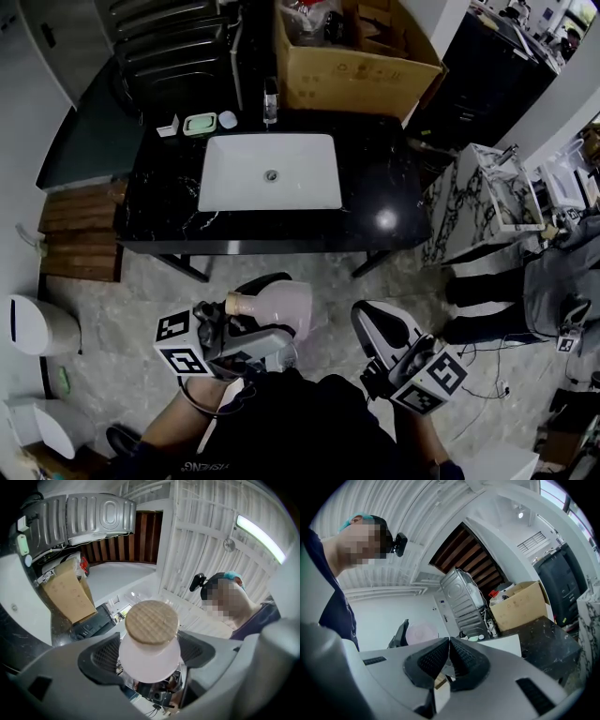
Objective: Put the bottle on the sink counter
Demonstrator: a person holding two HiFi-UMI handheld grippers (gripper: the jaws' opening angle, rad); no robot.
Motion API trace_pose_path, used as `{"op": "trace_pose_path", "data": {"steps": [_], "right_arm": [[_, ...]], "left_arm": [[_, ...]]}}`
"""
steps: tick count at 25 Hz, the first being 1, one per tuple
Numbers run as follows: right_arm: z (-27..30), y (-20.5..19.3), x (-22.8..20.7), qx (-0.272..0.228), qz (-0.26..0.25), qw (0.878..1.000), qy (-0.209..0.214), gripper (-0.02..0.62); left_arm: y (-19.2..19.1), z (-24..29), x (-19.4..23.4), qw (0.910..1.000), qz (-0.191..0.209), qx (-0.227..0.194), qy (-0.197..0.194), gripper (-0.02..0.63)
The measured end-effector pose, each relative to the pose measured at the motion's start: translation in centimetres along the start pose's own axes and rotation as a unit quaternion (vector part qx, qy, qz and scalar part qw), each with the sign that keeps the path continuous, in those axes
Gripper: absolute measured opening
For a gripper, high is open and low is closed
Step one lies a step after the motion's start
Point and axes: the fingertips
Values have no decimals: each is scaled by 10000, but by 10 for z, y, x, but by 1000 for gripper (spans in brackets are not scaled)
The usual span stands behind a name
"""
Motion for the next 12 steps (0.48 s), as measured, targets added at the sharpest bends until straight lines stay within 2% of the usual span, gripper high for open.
{"op": "trace_pose_path", "data": {"steps": [8, 12], "right_arm": [[14, -4, -23, 202, -192, 9995, -148, 28], [27, 7, -25, 132, 15, 9999, -94, 28]], "left_arm": [[8, 1, 24, 10000, 11, 4, 7, 382], [11, 6, 35, 10000, 9, 18, 22, 382]]}}
Point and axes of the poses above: the fingertips, and each gripper's own axes: z forward along the fingers, x to its left, y out of its top, and after that the axes turned 14 degrees about z, right-handed
